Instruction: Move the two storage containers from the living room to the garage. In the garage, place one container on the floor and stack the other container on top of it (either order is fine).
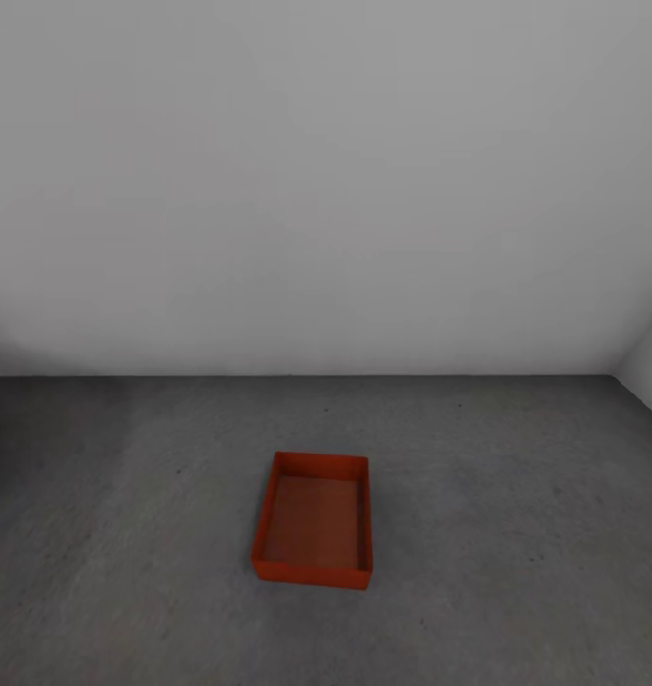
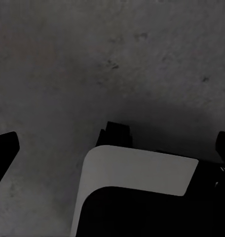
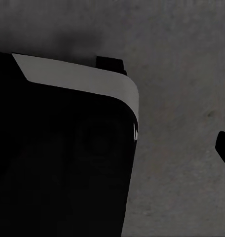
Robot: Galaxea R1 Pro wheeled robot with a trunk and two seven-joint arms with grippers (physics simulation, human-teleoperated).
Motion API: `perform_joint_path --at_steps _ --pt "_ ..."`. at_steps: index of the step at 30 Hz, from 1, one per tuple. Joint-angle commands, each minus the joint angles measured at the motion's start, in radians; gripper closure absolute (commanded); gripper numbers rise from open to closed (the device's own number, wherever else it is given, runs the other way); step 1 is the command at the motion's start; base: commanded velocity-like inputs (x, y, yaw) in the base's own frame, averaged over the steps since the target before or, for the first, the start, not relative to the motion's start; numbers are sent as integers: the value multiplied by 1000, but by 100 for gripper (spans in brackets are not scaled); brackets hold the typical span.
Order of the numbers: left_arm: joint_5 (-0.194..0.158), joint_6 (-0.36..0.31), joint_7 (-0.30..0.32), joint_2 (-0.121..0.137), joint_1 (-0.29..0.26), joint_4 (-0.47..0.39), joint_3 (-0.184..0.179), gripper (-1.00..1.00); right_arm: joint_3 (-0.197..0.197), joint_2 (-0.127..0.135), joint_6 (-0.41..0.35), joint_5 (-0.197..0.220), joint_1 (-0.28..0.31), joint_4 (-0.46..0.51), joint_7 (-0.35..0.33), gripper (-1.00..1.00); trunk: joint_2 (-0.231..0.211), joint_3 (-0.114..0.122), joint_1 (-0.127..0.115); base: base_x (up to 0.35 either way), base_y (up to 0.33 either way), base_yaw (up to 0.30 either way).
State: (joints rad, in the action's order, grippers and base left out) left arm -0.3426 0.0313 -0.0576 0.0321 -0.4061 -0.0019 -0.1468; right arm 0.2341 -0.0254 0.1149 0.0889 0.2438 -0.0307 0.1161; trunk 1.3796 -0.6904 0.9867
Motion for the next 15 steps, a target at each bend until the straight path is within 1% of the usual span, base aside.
perform_joint_path --at_steps 1,15 --pt "-8 2 -2 0 0 0 -8 -100 8 -1 6 9 1 -3 2 -100 0 1 0 0 0 0" --pt "-7 2 -2 0 0 0 -9 -100 8 -1 5 10 1 -5 2 -100 0 24 0 0 0 0"
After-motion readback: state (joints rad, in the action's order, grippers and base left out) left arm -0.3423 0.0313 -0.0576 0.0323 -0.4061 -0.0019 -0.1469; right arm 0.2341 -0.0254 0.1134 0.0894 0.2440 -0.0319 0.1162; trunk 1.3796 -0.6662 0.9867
